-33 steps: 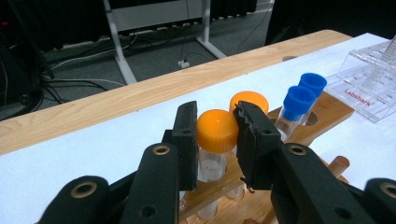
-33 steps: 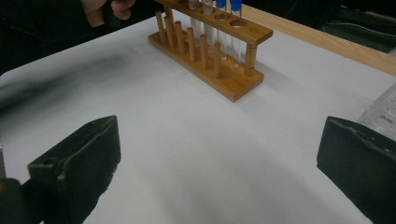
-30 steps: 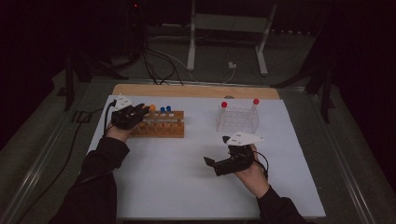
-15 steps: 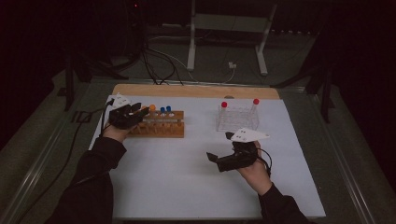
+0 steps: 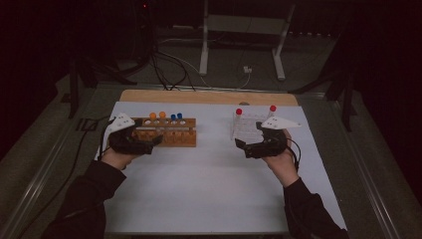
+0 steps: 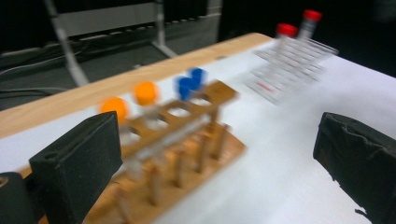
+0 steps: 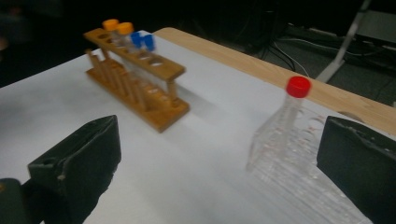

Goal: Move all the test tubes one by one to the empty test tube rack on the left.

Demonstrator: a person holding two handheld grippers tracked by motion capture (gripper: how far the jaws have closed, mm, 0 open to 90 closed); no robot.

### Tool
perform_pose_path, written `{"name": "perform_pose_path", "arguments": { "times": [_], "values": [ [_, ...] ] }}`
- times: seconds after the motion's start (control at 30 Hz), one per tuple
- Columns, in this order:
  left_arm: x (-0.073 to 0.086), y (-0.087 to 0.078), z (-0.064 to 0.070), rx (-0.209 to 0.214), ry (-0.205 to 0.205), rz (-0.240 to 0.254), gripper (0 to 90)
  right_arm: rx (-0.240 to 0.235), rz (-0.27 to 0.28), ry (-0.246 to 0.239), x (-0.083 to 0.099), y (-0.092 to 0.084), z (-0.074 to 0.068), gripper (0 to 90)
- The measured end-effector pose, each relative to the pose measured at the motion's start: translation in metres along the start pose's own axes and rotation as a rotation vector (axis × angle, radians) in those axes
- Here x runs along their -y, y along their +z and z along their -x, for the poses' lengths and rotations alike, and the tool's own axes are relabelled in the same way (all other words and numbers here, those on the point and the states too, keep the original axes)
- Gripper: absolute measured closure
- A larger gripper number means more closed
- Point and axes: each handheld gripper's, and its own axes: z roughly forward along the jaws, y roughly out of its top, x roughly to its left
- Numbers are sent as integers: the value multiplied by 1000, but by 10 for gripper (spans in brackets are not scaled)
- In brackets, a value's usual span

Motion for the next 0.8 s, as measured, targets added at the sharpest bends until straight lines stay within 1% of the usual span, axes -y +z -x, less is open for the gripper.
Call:
{"name": "perform_pose_path", "arguments": {
  "times": [0.07, 0.13, 0.17, 0.2, 0.23, 0.3, 0.33, 0.37, 0.43, 0.47, 0.53, 0.6, 0.67, 0.7, 0.77, 0.8],
  "values": [
    [6, -4, 9, 18, 19, -7, 19, 14, -7, 5, 1, 7, 7, 0],
    [12, -6, 17, 51, 15, -5, 19, 35, -18, 10, 2, 15, 13, 0],
    [16, -7, 21, 60, 17, -3, 19, 41, -28, 10, 3, 20, 15, 0],
    [19, -7, 24, 65, 21, -6, 19, 58, -36, 11, 3, 25, 18, 0],
    [21, -7, 28, 78, 24, -4, 19, 67, -42, 18, 3, 29, 20, 27],
    [26, -7, 34, 86, 31, -4, 19, 92, -56, 28, 4, 38, 25, 50],
    [28, -7, 36, 97, 34, -3, 19, 101, -63, 34, 5, 42, 27, 65],
    [30, -7, 38, 98, 40, -8, 19, 105, -70, 42, 5, 47, 30, 83],
    [32, -5, 41, 112, 52, -26, 19, 130, -73, 50, 7, 54, 34, 164],
    [33, -4, 42, 112, 54, -30, 19, 136, -76, 56, 7, 58, 36, 182],
    [35, -2, 43, 126, 44, -35, 19, 158, -85, 70, 7, 64, 39, 237],
    [37, 0, 45, 137, 49, -46, 19, 176, -98, 86, 7, 71, 43, 302],
    [38, 1, 46, 142, 51, -51, 20, 174, -99, 102, 7, 76, 46, 385],
    [39, 1, 46, 143, 53, -55, 19, 188, -104, 105, 7, 78, 47, 419],
    [39, 1, 46, 149, 53, -52, 20, 182, -107, 116, 8, 83, 50, 468],
    [39, 0, 46, 150, 52, -50, 19, 194, -112, 117, 8, 85, 51, 495]
  ]
}}
